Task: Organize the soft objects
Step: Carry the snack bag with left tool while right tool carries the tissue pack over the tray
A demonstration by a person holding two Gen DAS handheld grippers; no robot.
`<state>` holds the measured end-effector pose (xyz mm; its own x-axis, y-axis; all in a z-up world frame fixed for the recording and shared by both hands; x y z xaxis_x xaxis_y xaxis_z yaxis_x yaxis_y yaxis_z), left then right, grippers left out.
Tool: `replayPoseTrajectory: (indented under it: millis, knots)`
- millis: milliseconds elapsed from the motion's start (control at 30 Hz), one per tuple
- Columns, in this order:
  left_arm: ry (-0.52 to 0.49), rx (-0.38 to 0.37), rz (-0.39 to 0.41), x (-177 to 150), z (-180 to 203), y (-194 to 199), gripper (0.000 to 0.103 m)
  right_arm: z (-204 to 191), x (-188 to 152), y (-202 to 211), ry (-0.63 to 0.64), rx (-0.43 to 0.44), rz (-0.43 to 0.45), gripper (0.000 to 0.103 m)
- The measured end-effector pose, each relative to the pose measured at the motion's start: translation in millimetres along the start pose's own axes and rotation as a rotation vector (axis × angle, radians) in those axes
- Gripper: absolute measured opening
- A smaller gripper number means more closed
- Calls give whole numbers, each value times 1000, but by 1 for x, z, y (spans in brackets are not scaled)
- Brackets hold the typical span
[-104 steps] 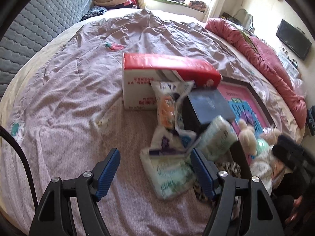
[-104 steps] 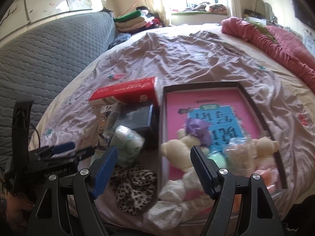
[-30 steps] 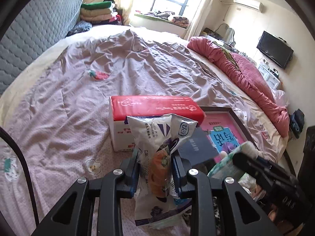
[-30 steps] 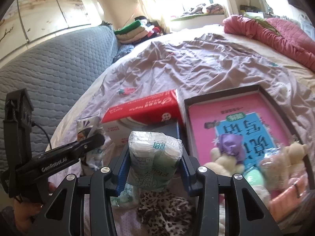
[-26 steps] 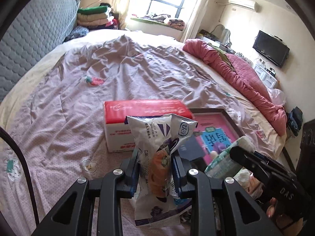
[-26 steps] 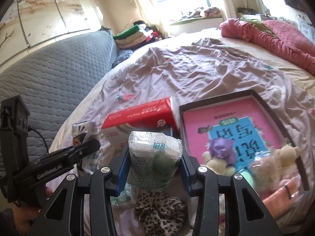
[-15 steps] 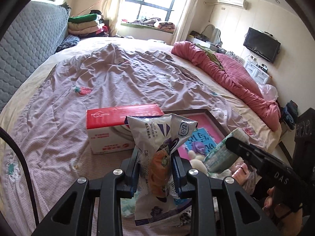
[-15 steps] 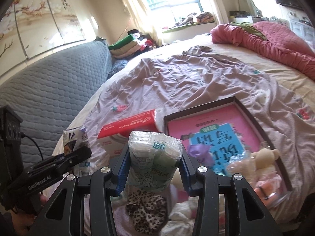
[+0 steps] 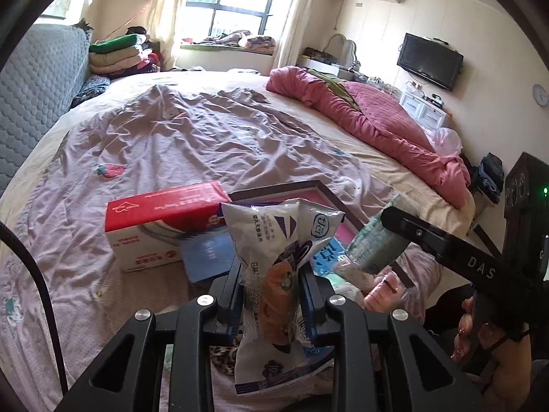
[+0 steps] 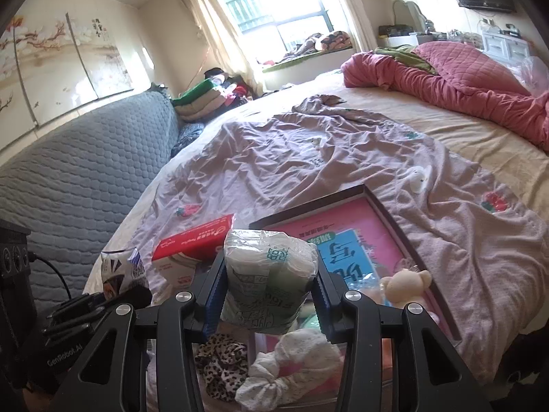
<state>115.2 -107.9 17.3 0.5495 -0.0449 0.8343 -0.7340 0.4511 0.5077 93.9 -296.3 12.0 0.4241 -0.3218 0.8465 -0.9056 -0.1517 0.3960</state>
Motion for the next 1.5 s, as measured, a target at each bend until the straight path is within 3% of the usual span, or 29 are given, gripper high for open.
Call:
replayPoseTrajectory:
  millis: [900,1500]
  knots:
    - [-72,-74,-80,-24,69,-26,29,46,12,31,-32,-48,14,46]
    - [-89,-72,-178,-58,83,-56,29,67,3,31,-42,-58,-28,46]
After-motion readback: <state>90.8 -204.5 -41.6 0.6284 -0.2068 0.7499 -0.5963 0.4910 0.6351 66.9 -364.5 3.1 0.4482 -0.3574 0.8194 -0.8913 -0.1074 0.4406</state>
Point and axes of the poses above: each gripper's, at about its wrist camera, not at the fingertips, and y roughly against the way its jaws point, z to its right, x to its top, the point moved 3 cm from there along -y, roughly the way its jaws point, and after that the axes turned 12 degrees about z, right-handed, at the moved point
